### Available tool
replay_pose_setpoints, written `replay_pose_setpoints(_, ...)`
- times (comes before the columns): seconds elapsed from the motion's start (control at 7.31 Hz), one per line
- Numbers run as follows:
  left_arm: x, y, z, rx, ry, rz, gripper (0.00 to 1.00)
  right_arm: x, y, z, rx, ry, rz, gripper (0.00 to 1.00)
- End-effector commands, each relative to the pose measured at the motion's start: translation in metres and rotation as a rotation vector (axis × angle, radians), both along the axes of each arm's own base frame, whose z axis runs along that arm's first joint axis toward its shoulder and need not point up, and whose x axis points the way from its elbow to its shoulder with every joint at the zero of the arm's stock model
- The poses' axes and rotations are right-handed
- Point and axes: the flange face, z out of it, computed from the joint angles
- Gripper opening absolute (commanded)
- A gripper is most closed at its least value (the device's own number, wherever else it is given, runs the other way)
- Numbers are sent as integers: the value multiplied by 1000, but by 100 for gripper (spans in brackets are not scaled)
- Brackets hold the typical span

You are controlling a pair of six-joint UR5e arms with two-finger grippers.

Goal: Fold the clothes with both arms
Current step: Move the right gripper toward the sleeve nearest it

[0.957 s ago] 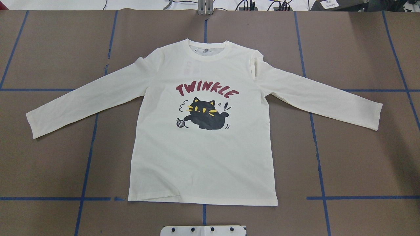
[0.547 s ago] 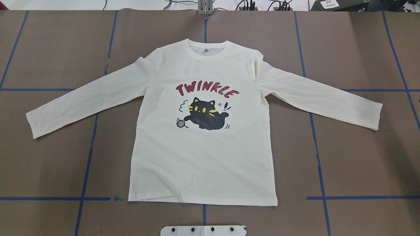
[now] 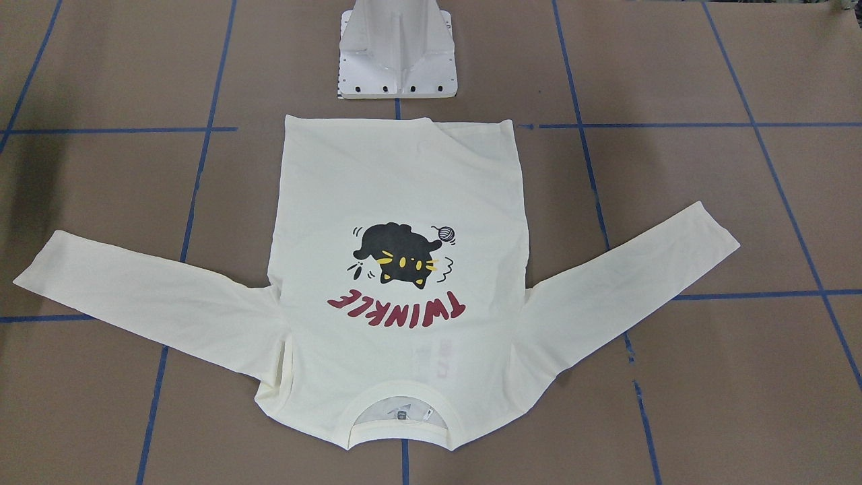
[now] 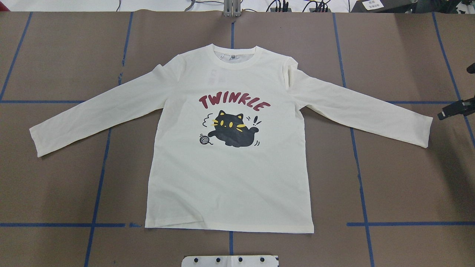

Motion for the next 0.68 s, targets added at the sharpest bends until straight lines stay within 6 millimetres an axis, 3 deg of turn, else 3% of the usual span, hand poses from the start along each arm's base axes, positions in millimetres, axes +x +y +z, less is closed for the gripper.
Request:
replay_pose_setpoints(0.0,0,0,3,8,-1,1,100,-33,-7,3,-23,13,0,98)
replay_pose_setpoints(0.14,-1,-1,4,12,-9,0,100,-47,-7,-2,-44,10,5,92)
replay_pose_setpoints(0.27,-1,0,5,10,-9,0,100,-48,-5,-2,-53,10,9,53)
replay_pose_setpoints(0.41,-1,-1,4,13,-9,1,100,-52,-3,-4,-90,4,38,7)
replay_pose_setpoints(0.55,-1,0,5,12,-10,1,100,-55,-5,-11,-80,-3,36,0)
